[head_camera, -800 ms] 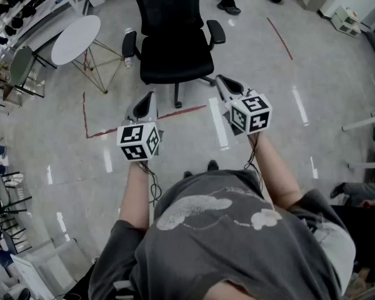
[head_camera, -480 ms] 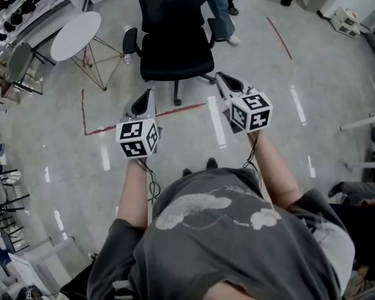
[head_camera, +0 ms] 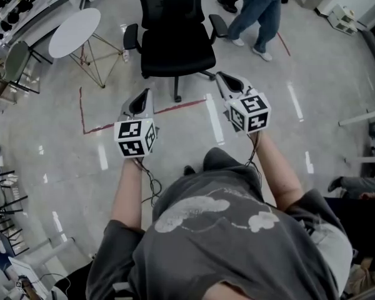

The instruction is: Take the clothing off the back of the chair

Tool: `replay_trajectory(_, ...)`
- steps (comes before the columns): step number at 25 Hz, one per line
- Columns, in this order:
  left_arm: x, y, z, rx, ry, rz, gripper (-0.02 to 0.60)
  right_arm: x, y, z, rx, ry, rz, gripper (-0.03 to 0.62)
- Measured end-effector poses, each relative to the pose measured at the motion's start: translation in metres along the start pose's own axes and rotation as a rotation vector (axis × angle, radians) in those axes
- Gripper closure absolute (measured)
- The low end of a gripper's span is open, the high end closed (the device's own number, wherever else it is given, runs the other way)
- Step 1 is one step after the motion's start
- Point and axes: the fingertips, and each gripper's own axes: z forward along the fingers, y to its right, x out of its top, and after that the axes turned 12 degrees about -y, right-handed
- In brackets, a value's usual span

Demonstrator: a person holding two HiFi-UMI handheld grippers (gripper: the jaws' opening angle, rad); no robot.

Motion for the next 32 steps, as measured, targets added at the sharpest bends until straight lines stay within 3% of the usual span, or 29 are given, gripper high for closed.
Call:
replay_trajectory(4,-0.001,-0.010,0.003,-0.020,0.006,-0.017,0.581,0.002,-0.009,0.008,0.062,0.011,0.065,0.603)
replay_trajectory(10,-0.006,-0.017,0.026,-0.017,-0.014,-0.096,0.581,0.005,0.007,0.030,0.061,0.019,0.102,0.603)
replay_trajectory(15,0.001,-0.029,0.058,-0.023,-0.032,-0.078,0.581,0.009,0.031,0.073,0.077,0.013,0.147,0.603)
replay_trajectory(32,0.111,-0.109,0.242,0.082,-0.058,-0.075,0.581,0.092,0.190,0.249,0.139,0.002,0.189,0.603)
